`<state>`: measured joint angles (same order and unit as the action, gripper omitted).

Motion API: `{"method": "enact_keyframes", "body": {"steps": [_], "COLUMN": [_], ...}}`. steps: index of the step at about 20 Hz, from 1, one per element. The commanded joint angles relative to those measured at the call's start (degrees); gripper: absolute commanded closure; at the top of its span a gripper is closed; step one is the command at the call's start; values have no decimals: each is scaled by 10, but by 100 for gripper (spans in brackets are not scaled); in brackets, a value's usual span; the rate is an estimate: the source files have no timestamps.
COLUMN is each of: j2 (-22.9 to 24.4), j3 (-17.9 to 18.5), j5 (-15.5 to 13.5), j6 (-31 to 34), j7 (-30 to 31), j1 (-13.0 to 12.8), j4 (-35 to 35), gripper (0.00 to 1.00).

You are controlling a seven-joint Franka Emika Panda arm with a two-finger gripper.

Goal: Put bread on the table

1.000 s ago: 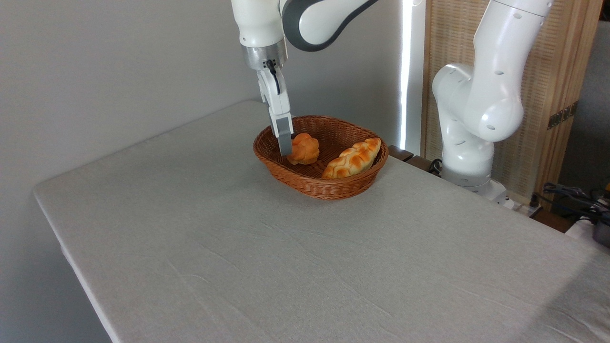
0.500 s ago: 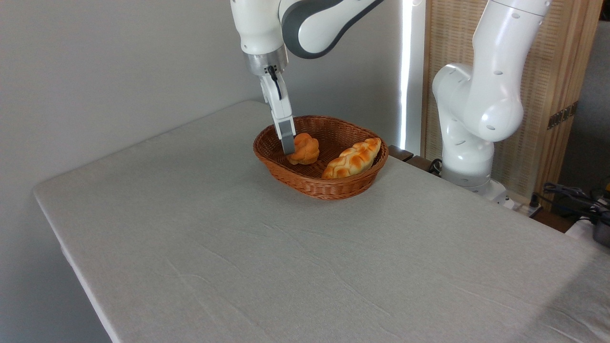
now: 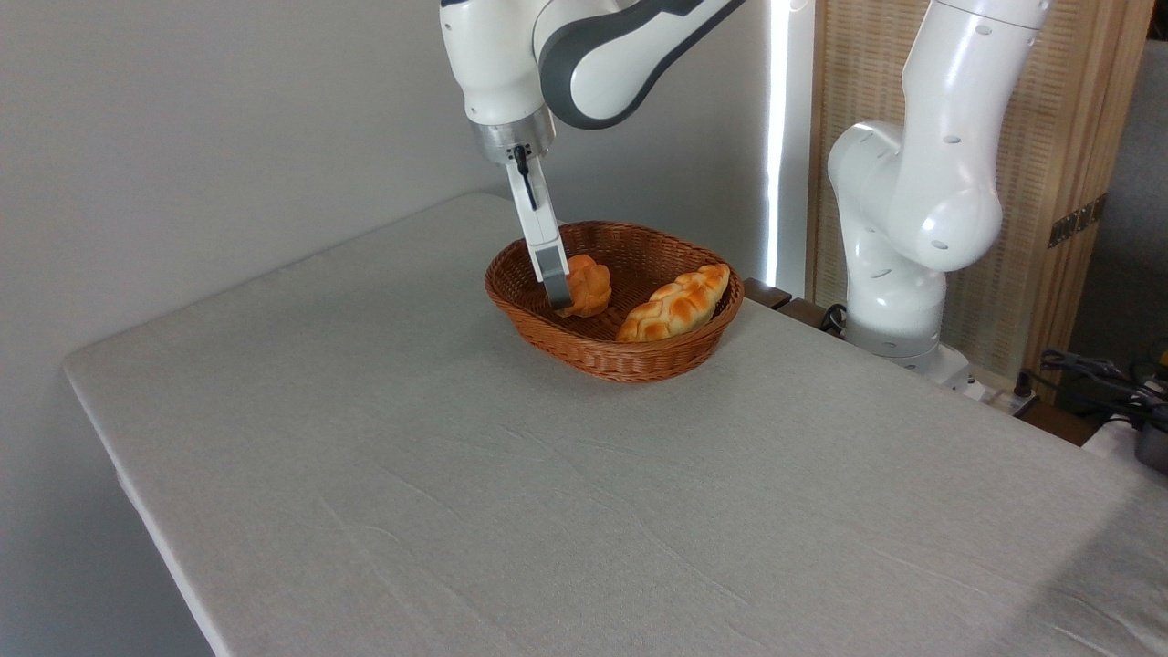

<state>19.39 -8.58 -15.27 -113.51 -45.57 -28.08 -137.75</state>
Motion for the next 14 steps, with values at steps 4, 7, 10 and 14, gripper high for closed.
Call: {"method": "enact_keyframes", "body": {"steps": [4,7,10,14], "j2": [-10,-11,-10,-10], "j3": [1,1,1,1], "j5": [-5,-6,-6,-6], "j6": [-16,-16,-15,-11], "j7": [-15,-14,-14,-14], "j1": [0,0,0,0], "j4": [-23,-23,-23,-23], "gripper": [16,56,70,71]}}
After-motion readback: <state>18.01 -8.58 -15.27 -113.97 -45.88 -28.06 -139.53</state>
